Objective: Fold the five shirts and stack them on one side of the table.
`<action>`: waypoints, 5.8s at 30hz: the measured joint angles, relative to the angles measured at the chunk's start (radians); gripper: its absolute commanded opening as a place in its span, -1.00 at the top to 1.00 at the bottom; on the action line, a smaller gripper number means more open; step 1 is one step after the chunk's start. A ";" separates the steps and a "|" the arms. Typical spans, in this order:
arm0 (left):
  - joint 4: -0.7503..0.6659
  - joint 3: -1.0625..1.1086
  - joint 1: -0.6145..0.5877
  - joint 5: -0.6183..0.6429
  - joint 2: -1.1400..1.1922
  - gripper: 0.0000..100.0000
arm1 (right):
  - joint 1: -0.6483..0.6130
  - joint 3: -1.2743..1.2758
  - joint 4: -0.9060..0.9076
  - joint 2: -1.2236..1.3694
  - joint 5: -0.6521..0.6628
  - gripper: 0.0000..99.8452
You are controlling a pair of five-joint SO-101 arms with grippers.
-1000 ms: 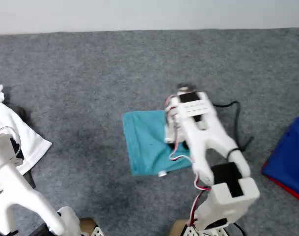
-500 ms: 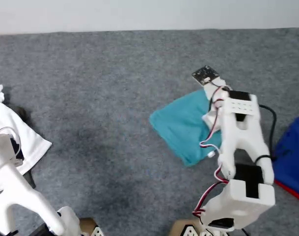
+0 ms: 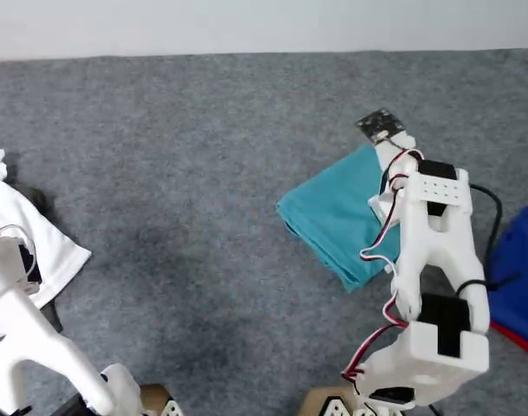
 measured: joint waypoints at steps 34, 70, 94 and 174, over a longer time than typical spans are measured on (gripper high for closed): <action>-0.011 0.000 0.000 0.000 0.000 0.88 | -0.181 -0.048 0.068 0.087 -1.358 0.14; -0.060 0.000 0.000 0.000 0.000 0.88 | -0.150 -0.460 0.331 0.488 -1.297 0.98; -0.060 0.000 0.000 0.000 0.000 0.88 | 0.318 -0.548 0.692 0.157 -0.522 0.98; -0.054 0.000 0.101 0.000 0.000 0.88 | 0.885 -0.548 0.473 0.187 -0.104 0.98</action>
